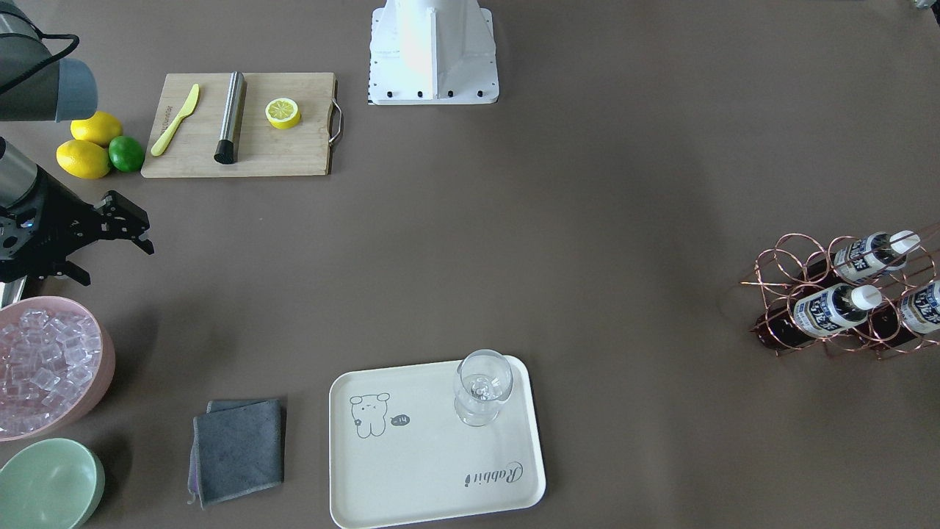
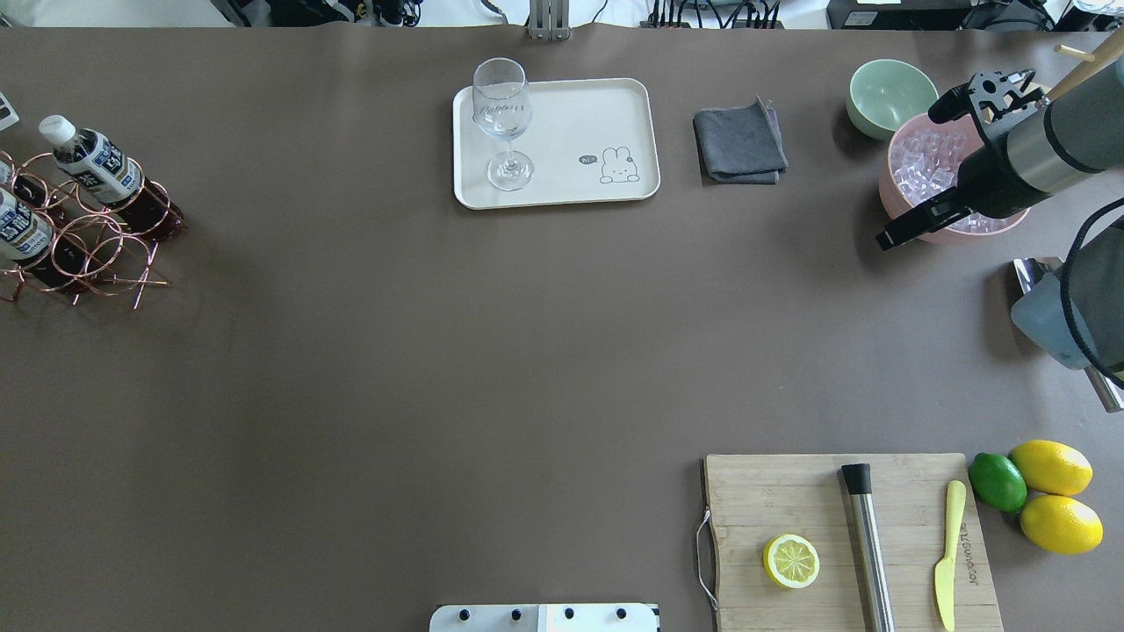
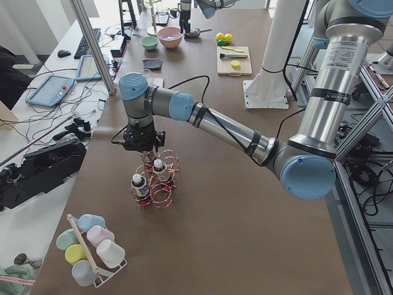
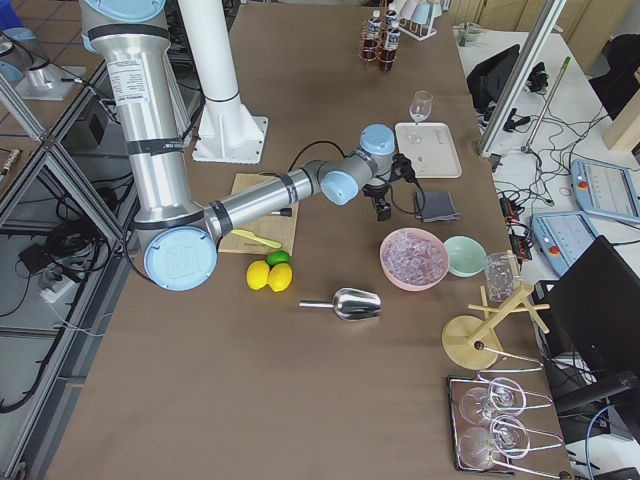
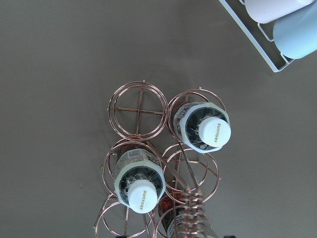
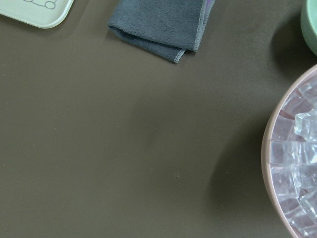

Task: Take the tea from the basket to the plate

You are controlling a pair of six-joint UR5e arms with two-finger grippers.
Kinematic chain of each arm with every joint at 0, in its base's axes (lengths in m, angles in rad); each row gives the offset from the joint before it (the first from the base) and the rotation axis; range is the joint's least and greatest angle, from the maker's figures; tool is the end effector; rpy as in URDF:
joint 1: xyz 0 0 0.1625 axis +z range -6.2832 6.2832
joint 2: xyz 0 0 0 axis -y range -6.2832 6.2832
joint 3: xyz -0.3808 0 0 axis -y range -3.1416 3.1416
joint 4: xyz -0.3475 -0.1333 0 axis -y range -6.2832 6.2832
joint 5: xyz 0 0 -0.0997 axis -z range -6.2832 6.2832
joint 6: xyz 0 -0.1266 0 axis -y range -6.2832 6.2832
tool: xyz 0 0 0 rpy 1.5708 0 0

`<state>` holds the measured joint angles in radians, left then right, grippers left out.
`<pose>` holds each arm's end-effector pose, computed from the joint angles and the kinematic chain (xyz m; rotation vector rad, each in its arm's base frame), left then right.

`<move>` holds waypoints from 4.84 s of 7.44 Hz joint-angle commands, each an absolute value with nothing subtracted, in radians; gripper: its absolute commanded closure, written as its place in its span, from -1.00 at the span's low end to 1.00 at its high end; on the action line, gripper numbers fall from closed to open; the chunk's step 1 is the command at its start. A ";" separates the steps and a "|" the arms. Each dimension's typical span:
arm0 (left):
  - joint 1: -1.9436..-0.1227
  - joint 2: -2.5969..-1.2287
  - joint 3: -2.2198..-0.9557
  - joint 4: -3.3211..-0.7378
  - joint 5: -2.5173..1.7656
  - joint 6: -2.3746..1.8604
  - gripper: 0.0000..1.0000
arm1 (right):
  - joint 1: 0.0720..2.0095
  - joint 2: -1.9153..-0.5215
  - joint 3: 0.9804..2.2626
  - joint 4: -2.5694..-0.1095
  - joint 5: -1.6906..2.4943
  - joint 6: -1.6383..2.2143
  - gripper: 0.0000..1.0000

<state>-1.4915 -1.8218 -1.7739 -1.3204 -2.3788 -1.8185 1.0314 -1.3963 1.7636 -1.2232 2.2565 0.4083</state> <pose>-0.0003 -0.5239 0.4444 -0.6054 0.6984 -1.5474 -0.2266 -0.4820 0.4214 0.3124 -0.8997 -0.3660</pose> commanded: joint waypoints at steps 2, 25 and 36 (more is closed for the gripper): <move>-1.486 -1.827 -1.776 -1.325 -2.378 -1.836 0.78 | 1.025 -1.399 1.753 -1.192 2.240 0.416 -0.99; -0.930 -2.385 -2.181 -1.037 -2.329 -2.872 1.00 | 1.006 -1.479 1.876 -1.048 2.168 0.410 -1.00; -0.798 -2.463 -1.972 -1.218 -2.295 -2.850 1.00 | 0.996 -1.505 1.870 -1.016 2.168 0.411 -1.00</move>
<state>-0.8118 -2.4136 -2.0283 -1.2177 -2.2930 -2.8407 0.9956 -1.4949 1.8700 -1.0237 2.1675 0.4123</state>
